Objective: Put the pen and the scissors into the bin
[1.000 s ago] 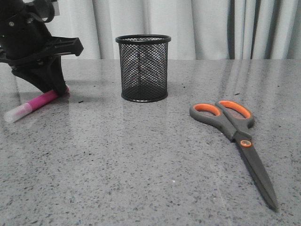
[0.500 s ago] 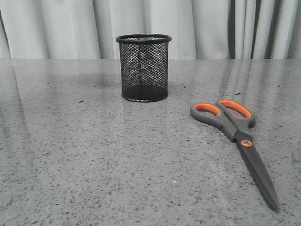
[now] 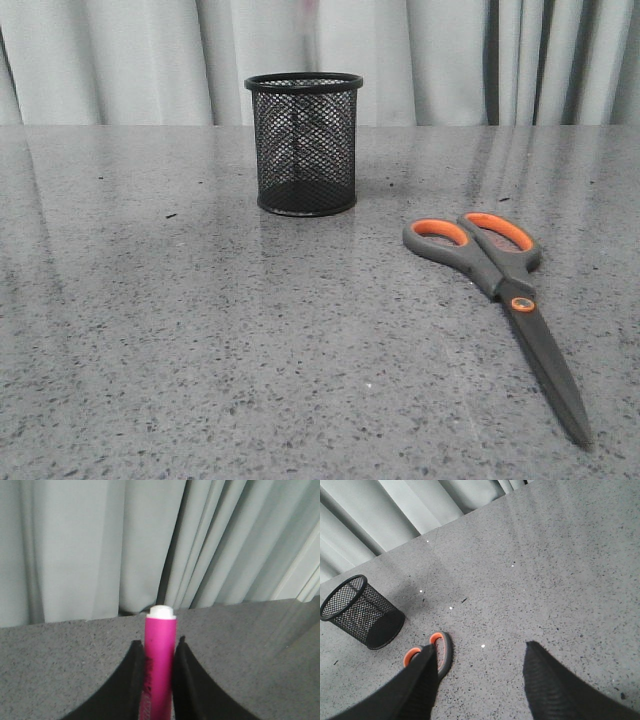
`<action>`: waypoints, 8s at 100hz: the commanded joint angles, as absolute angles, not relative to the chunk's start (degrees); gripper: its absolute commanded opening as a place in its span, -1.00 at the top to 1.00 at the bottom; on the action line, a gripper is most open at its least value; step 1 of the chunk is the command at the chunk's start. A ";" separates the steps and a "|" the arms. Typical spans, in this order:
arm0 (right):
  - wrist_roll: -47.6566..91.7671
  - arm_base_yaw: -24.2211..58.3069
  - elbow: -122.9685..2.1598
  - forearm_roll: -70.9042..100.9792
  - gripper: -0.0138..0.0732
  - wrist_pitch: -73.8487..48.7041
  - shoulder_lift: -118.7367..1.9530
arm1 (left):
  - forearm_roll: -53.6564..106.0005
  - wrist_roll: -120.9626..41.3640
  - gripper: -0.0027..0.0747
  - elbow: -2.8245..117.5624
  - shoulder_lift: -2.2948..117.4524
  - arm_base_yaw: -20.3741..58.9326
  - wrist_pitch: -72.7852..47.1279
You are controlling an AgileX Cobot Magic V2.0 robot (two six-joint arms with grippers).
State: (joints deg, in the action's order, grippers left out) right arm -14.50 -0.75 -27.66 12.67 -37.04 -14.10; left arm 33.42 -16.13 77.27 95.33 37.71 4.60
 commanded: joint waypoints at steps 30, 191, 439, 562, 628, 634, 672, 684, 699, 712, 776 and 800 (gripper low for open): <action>-13.99 -0.94 -29.60 12.92 -0.13 -32.81 -15.23 | 29.01 -16.34 0.98 78.83 99.18 38.00 12.71; 19.09 4.86 -54.05 31.06 -0.13 -52.43 -46.82 | 25.22 -16.34 -0.04 78.31 72.12 38.00 -20.15; -24.10 34.35 -62.10 -9.51 0.85 -56.30 -68.53 | 23.51 -16.34 0.04 74.35 52.81 38.11 -28.35; -23.97 26.33 -68.48 -25.10 0.85 39.71 -100.05 | 29.31 -15.69 0.12 70.10 43.83 38.11 -36.83; -29.65 26.33 -68.48 -25.10 0.85 30.20 -103.59 | 28.94 -15.69 0.12 68.09 43.83 38.11 -33.03; -29.66 26.33 -68.48 -25.10 0.85 29.77 -103.59 | 28.70 -15.69 0.12 68.09 43.83 38.11 -33.03; -34.30 26.44 -68.48 -25.10 0.24 32.15 -102.60 | 28.71 -15.69 0.12 68.09 43.83 38.11 -33.33; -34.30 26.44 -68.48 -25.10 -0.20 33.50 -101.39 | 28.71 -15.69 0.12 68.09 43.83 38.11 -33.52; -34.30 26.44 -68.48 -25.10 -0.27 35.23 -98.99 | 27.79 -15.69 0.12 68.09 43.83 38.11 -34.09; -34.30 26.34 -68.48 -25.10 -0.27 36.43 -95.53 | 25.41 -15.69 0.12 67.96 43.40 38.11 -34.59; -68.94 26.51 -51.10 -80.24 0.83 27.52 -54.74 | -8.32 6.55 0.98 43.36 10.79 34.41 -36.00; -70.61 26.51 -34.13 -81.99 0.83 24.01 -42.64 | -8.35 6.55 0.98 37.47 8.78 34.41 -36.00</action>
State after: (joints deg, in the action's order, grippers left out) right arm -70.00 26.59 -37.09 -82.73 24.90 -47.14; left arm -8.00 5.88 37.59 7.89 34.49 -40.10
